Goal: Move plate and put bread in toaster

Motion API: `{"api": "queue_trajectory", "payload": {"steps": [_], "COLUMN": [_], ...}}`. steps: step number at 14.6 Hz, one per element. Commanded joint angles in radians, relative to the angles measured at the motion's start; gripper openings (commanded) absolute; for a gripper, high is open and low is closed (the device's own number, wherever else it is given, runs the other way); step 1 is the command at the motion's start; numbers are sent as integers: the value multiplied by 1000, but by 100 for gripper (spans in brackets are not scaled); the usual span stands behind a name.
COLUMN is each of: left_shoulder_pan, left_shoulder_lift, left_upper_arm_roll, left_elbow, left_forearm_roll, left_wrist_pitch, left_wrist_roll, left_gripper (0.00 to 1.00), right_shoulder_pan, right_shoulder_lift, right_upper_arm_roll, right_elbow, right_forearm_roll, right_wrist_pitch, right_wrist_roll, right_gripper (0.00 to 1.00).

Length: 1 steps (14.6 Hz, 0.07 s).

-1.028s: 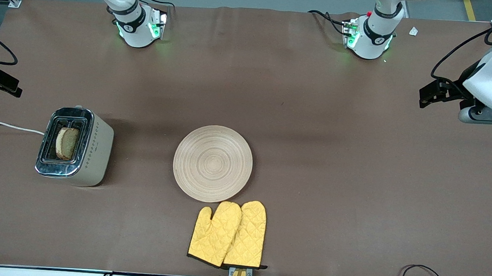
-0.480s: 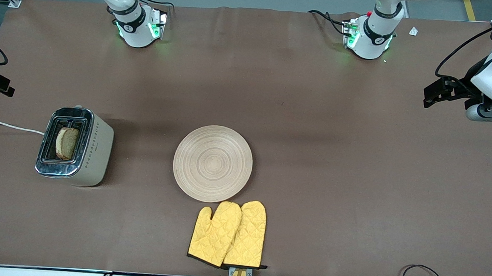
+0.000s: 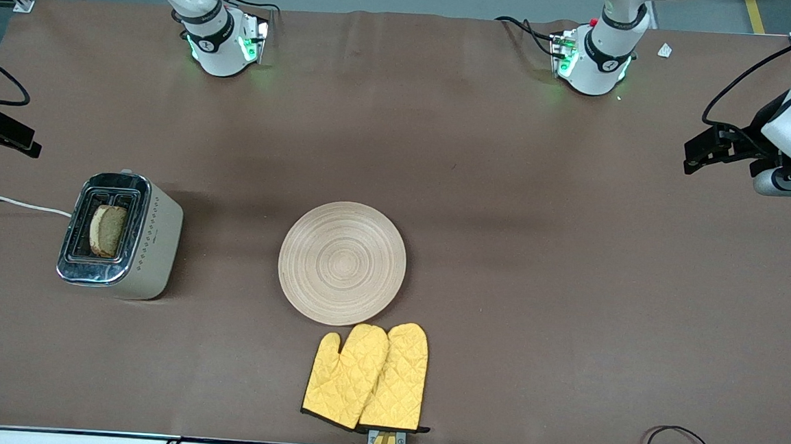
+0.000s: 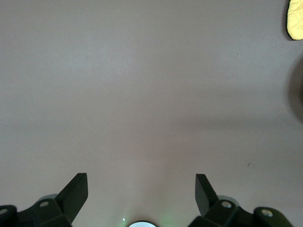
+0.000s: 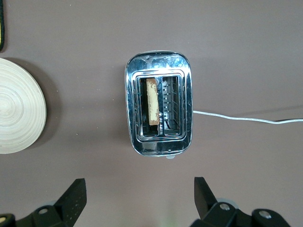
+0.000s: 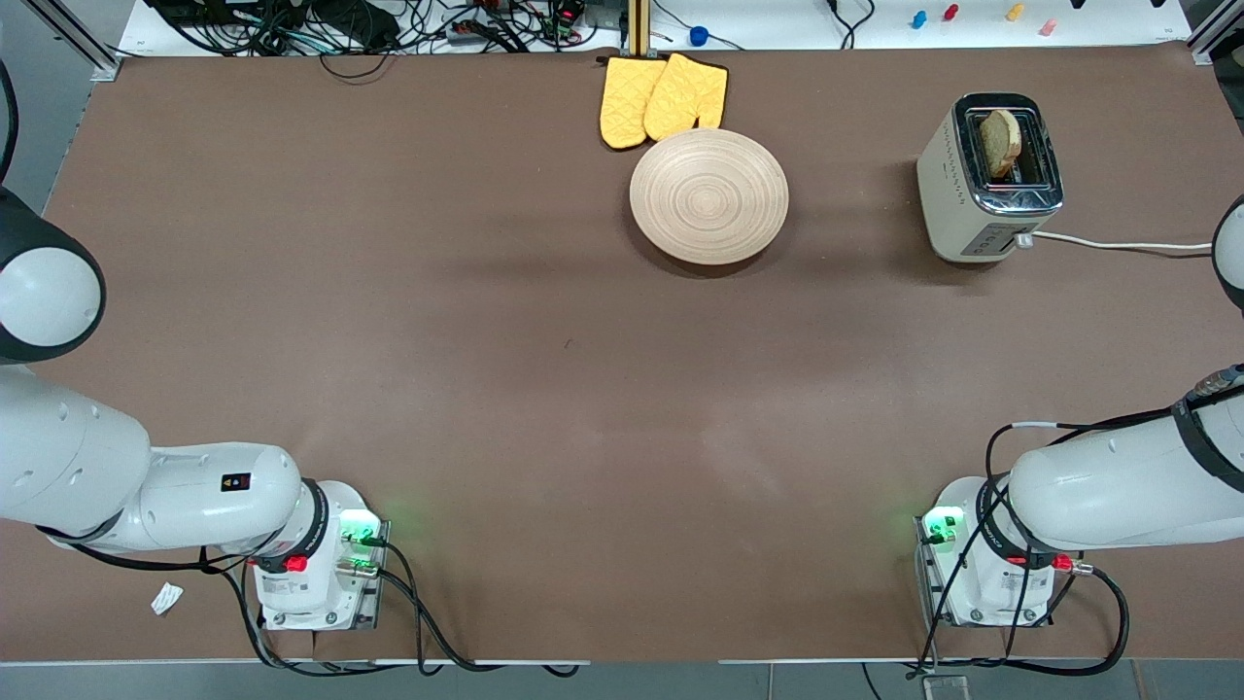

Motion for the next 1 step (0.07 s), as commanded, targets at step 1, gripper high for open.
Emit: {"api": "queue_trajectory", "payload": {"steps": [1], "left_shoulder_pan": [3], "left_shoulder_lift": [13], "left_upper_arm_roll": [-6], "left_elbow": [31], "left_forearm_roll": [8], "left_wrist_pitch": [-21], "left_wrist_roll": [7], "left_gripper": [100], "right_shoulder_pan": [-4], "right_shoulder_lift": [-29], "right_upper_arm_roll": [3], "right_elbow": [-55], "right_forearm_roll": [19], "right_wrist_pitch": [43], "right_wrist_roll": [-3], "right_gripper": [100]}}
